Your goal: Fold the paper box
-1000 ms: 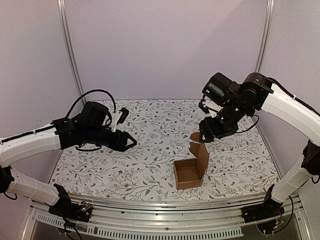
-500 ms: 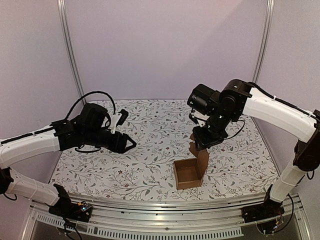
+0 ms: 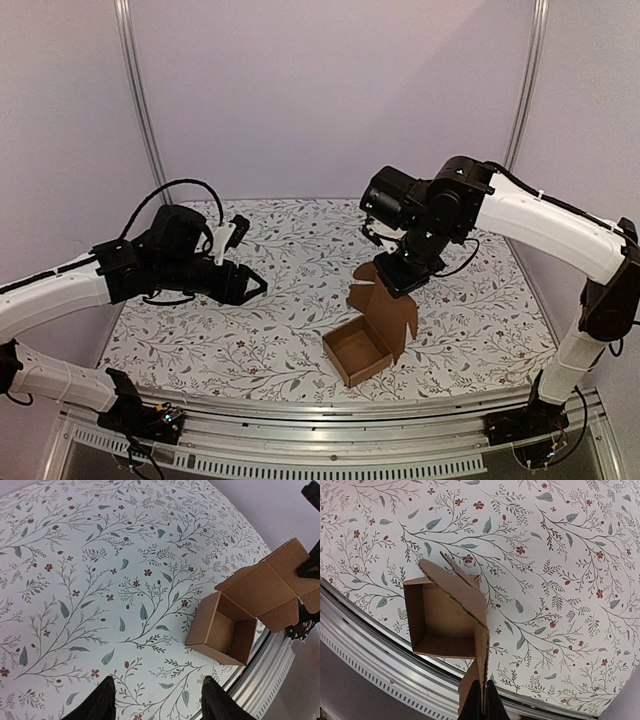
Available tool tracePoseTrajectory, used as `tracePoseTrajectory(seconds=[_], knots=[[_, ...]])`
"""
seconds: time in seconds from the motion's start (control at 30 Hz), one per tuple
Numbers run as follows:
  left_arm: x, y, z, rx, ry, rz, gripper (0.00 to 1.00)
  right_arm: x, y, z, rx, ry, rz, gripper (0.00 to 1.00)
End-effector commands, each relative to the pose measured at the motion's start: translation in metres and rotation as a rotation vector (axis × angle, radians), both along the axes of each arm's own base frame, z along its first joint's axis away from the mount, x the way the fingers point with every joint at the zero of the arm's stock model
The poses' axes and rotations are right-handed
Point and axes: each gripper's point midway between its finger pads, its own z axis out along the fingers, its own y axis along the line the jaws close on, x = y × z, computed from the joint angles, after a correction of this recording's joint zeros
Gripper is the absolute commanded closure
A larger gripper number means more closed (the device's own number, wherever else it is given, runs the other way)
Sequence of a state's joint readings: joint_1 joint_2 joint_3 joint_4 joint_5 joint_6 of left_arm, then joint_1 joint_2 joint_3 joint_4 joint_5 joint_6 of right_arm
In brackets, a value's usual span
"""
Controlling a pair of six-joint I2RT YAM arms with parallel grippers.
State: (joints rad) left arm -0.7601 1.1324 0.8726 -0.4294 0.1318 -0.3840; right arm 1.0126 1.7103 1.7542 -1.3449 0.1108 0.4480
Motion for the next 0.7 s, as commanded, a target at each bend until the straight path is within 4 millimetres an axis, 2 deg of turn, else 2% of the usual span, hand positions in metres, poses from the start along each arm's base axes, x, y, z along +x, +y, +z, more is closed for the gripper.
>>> tracePoseTrajectory(seconds=[0.0, 0.27, 0.43, 0.67], knots=[[0.002, 0.007, 0.012, 0.001, -0.032, 0.011, 0.42, -0.004, -0.006, 0.001, -0.136, -0.053, 0.15, 1.0], [-0.007, 0.002, 0.028, -0.053, -0.041, -0.034, 0.42, 0.006, 0.02, 0.016, -0.194, -0.224, 0.54, 1.0], [-0.009, -0.009, 0.025, -0.098, -0.033, -0.073, 0.42, 0.003, 0.036, 0.023, -0.176, -0.284, 0.795, 1.0], [-0.01, -0.031, 0.02, -0.119, -0.054, -0.148, 0.38, 0.01, 0.053, 0.022, -0.21, -0.328, 0.943, 1.0]])
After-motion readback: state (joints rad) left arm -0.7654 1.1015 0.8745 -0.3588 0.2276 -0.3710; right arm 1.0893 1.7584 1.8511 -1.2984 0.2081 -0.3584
